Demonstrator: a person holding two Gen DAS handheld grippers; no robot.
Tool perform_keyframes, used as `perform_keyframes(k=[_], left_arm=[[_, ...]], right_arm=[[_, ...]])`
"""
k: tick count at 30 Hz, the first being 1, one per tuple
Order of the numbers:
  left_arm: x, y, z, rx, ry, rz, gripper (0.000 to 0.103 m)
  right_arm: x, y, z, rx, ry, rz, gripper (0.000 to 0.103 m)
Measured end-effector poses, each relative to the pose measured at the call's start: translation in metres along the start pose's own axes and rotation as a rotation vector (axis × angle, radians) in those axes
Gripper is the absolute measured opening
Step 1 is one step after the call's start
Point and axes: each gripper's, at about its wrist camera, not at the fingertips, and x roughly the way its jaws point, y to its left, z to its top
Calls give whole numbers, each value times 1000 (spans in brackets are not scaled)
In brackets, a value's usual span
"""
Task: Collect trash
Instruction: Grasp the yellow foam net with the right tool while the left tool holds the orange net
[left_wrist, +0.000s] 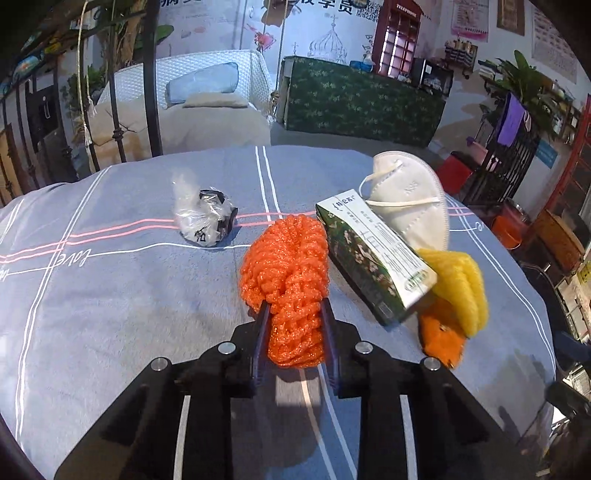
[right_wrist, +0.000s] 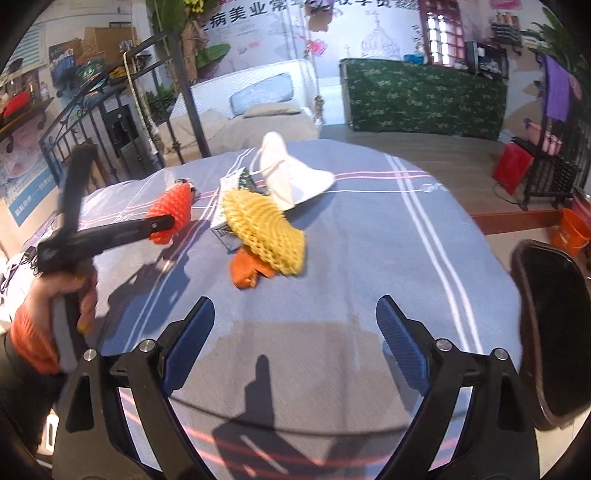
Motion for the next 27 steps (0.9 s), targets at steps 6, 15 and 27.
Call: perform_keyframes(k=[6, 15, 27], left_arm=[[-27, -1, -13, -22, -51, 17, 26], [-43, -12, -31, -51, -50, -2, 26], [-41, -14, -42, -66, -41, -15, 26]], right_arm=[[32, 17, 21, -51, 39, 13, 88], [89, 37, 53, -89, 97, 28, 72], [91, 22, 54, -42, 93, 8, 18]])
